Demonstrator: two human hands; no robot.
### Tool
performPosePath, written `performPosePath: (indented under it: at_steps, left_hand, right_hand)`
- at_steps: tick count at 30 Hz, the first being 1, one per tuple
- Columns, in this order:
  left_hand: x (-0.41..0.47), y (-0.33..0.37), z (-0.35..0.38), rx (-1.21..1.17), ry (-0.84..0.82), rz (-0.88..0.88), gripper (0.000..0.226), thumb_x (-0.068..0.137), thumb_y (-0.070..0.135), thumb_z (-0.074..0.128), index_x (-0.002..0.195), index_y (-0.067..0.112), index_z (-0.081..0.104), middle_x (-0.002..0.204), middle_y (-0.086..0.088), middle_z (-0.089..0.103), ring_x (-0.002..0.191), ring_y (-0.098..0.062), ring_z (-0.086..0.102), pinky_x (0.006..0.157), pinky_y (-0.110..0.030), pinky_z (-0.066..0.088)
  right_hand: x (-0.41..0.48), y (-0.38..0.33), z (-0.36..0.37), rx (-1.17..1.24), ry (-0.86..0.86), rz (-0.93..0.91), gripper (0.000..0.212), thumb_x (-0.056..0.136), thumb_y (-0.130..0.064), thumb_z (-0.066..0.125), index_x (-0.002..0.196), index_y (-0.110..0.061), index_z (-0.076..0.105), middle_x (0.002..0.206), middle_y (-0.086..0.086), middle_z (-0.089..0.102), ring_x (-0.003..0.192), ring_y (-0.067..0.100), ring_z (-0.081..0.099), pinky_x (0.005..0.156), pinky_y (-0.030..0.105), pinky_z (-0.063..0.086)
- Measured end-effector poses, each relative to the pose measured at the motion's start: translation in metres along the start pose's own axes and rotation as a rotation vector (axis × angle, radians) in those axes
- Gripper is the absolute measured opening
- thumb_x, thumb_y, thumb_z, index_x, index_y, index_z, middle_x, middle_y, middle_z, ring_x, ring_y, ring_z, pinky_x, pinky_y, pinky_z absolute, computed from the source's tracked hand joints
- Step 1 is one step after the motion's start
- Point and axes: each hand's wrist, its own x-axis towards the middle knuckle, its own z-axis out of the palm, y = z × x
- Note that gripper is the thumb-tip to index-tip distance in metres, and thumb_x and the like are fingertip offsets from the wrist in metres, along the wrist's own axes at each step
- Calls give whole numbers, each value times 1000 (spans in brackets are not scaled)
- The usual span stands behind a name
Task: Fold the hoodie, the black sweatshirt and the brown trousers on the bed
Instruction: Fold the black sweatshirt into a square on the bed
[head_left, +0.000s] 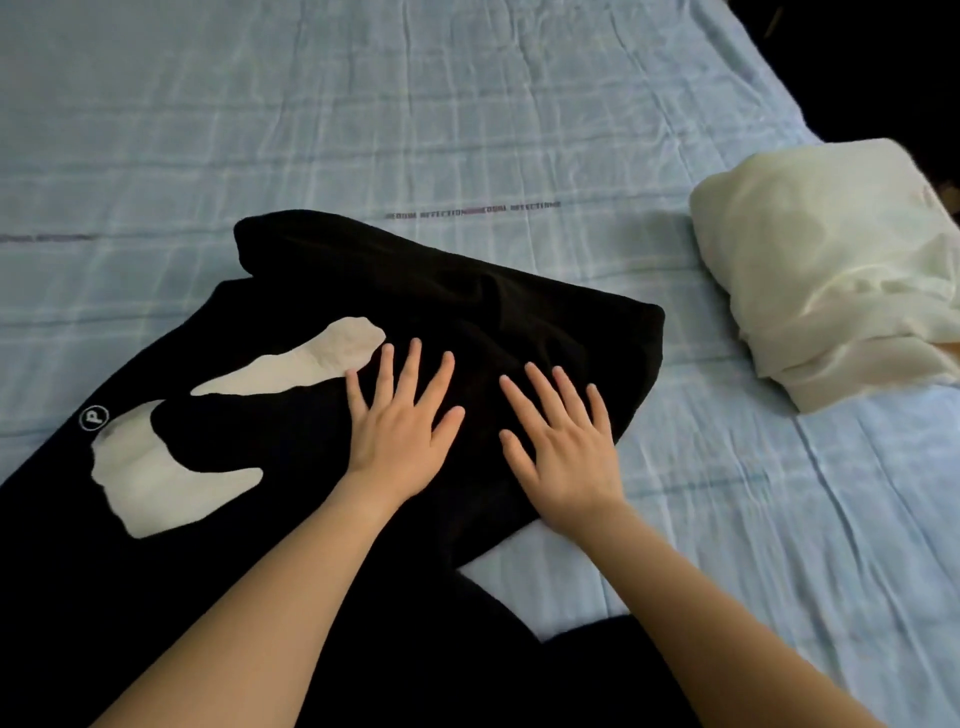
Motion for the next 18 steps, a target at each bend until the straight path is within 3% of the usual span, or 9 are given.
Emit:
performPosePath:
  at_steps: [5, 8, 10, 12, 15, 18]
  left_hand:
    - [-13, -7, -40, -187, -173, 57, 61, 100, 56, 20, 155, 37, 4, 165, -1, -5, 151, -24, -12, 119, -55, -3]
    - [-86, 4, -59, -398, -24, 245, 58, 100, 52, 23, 153, 30, 26, 162, 1, 20, 151, -19, 8, 121, -47, 4]
    - [-155, 20, -55, -433, 21, 456, 54, 101, 50, 28, 148, 27, 39, 157, 6, 34, 149, -16, 19, 122, -47, 8]
    - [-201, 30, -33, -369, -62, 525, 57, 101, 54, 27, 150, 28, 36, 158, 11, 30, 150, -13, 14, 121, -49, 10]
    - [-220, 38, 0, -309, -152, 462, 61, 100, 55, 28, 155, 30, 15, 161, 14, 13, 151, -10, -1, 122, -49, 6]
    - [-219, 45, 8, -366, -85, 435, 54, 102, 45, 35, 152, 27, 29, 158, 11, 29, 150, -15, 14, 121, -47, 6]
  right_hand:
    - [-14, -1, -25, 81, -88, -16, 53, 106, -45, 32, 158, -31, 27, 166, -3, 20, 155, 20, 8, 125, 44, 3]
    - [-84, 5, -51, 380, -15, 21, 43, 106, -35, 43, 145, -20, 49, 150, -4, 47, 145, 14, 32, 120, 32, 24]
    - [-147, 12, -61, 402, -6, 44, 40, 103, -37, 43, 136, -20, 57, 139, -8, 55, 133, 9, 44, 113, 21, 30]
    - [-192, 22, -60, 350, -100, 27, 44, 100, -41, 45, 136, -19, 60, 136, -8, 58, 132, 12, 47, 113, 31, 35]
    - [-225, 31, -46, 166, -208, -30, 50, 97, -37, 62, 143, -18, 56, 147, -3, 53, 145, 21, 38, 120, 48, 29]
    - [-229, 24, -33, 81, -139, -26, 39, 94, -21, 69, 132, -11, 65, 136, 5, 63, 134, 30, 53, 113, 53, 37]
